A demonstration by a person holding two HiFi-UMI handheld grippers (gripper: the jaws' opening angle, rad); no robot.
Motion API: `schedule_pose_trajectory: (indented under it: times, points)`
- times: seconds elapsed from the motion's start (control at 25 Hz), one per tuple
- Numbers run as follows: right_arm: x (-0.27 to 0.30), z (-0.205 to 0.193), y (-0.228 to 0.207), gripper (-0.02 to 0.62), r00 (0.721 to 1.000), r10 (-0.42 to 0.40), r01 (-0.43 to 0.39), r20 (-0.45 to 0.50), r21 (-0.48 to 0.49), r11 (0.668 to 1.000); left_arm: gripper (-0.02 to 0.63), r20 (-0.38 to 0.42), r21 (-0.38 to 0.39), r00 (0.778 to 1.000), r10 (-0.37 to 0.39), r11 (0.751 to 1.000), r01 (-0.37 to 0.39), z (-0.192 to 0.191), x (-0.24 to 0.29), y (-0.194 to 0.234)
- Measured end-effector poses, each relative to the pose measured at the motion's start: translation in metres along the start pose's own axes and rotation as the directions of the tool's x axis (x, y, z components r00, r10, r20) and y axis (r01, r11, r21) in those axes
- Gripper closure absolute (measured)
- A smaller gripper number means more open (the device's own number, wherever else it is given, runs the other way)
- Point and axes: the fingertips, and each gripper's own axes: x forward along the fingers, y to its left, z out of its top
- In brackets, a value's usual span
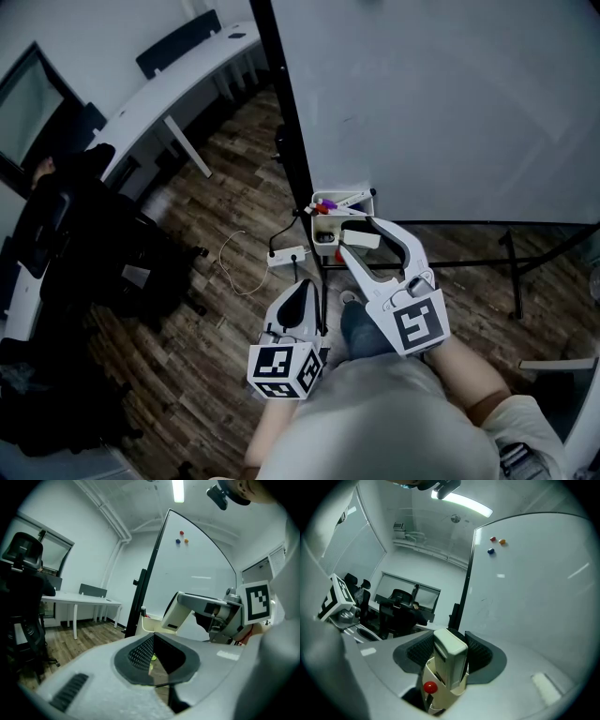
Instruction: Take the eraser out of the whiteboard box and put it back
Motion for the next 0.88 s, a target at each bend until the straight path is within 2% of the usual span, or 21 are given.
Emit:
schedule_pose_trajectory:
  times: [0.88]
  points:
    - [-0.042, 0.018, 0.031, 0.380, 0.999, -0.004, 0.003, 0.034, 0.015, 1.000, 0.603, 0.022, 0.012, 1.000, 0.004, 1.000, -0.004, -0.006, -0.036, -0.014]
